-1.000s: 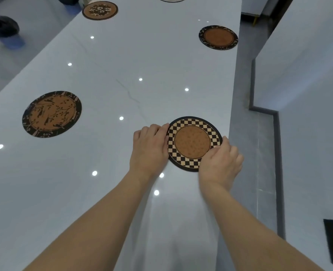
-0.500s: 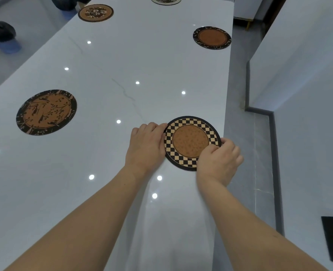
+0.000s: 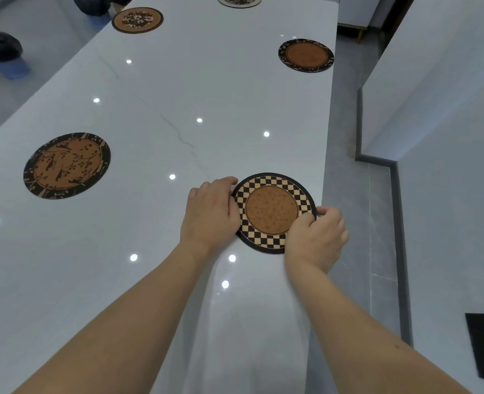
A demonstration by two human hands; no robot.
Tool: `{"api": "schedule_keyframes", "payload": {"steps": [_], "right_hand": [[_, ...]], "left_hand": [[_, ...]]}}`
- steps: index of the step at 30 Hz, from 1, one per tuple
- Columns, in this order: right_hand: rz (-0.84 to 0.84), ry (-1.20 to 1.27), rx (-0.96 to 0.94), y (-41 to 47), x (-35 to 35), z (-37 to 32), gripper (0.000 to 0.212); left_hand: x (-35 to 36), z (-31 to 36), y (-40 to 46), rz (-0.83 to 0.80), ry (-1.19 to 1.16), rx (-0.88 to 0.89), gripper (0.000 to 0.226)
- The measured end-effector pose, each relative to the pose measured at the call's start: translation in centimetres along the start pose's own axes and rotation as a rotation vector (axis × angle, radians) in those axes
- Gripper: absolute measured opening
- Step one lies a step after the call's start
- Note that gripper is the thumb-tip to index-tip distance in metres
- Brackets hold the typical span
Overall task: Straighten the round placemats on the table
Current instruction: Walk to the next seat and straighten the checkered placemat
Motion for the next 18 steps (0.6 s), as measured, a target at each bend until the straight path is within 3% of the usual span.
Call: {"api": "schedule_keyframes", "payload": {"steps": [10,18], "right_hand": [[0.015,0.014,0.031,0.08,-0.09,-0.15,0.036],[-0.169,-0.046,0.104,0.31,0.36,-0.05,0.045]], "left_hand": [[0.18,-0.09,0.13,-0.013,0.095,0.034,0.028],[0.23,-0.09,0.21,-0.034,0.126,0.038,0.029]]}}
Point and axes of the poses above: each hand's wrist, its own y-axis towards the middle knuckle, its own x-axis out of the palm, z = x × y, the point moved 2 cm from there along y, towards the middle knuckle, and after that the axes turned 9 degrees about -x, right-handed, at the moved point
